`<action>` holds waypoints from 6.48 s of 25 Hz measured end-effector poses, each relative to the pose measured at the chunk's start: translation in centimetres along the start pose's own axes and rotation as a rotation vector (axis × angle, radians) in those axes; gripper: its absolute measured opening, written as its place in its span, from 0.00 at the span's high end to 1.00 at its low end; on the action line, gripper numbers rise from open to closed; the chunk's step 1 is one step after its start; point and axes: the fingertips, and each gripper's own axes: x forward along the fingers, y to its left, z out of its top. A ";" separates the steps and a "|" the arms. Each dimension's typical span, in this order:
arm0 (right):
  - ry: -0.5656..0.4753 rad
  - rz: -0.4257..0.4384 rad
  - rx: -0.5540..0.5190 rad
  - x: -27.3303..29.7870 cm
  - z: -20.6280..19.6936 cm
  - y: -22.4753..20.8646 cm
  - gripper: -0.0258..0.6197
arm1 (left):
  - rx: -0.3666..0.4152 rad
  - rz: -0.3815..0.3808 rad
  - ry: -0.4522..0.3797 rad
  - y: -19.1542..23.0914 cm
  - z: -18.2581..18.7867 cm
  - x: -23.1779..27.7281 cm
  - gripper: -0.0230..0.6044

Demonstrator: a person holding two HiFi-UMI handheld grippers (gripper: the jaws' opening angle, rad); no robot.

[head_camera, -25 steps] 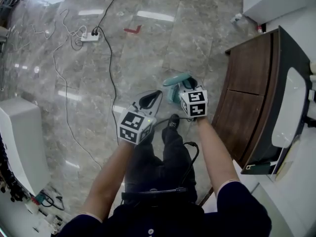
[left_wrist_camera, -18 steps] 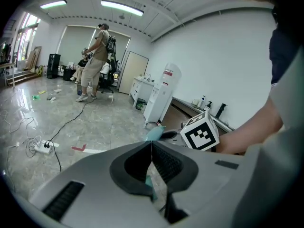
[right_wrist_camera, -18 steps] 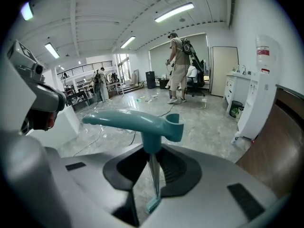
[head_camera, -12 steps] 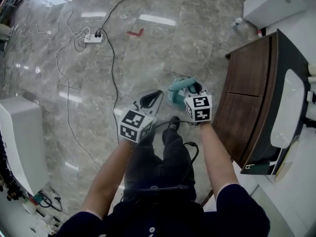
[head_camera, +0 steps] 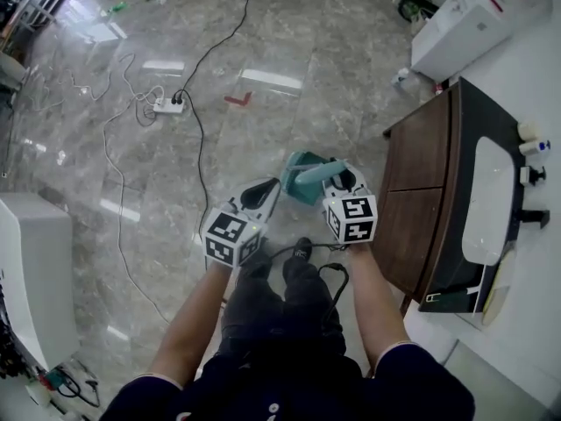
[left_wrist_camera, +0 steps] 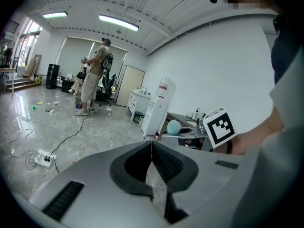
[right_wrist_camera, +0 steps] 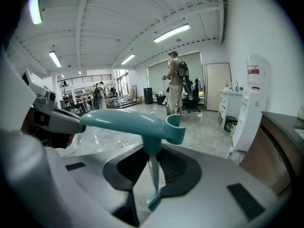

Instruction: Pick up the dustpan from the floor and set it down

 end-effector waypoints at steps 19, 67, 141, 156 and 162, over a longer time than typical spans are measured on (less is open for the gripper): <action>-0.262 -0.011 -0.054 -11.3 15.0 6.5 0.82 | 0.137 -0.043 -0.229 -5.2 11.5 -10.1 0.94; -0.392 -0.036 -0.026 -17.6 17.3 7.9 0.82 | 0.223 -0.112 -0.283 -8.6 13.5 -11.6 0.94; 0.130 0.114 -0.041 14.4 -7.9 -6.0 0.82 | -0.012 0.074 0.071 1.6 -4.9 8.8 0.94; 0.097 0.098 -0.037 18.8 -6.7 -4.7 0.82 | -0.044 0.080 0.061 4.8 -5.1 8.4 0.94; 0.109 0.093 0.000 19.1 -6.9 -4.8 0.81 | -0.049 0.076 0.065 5.3 -5.0 8.3 0.94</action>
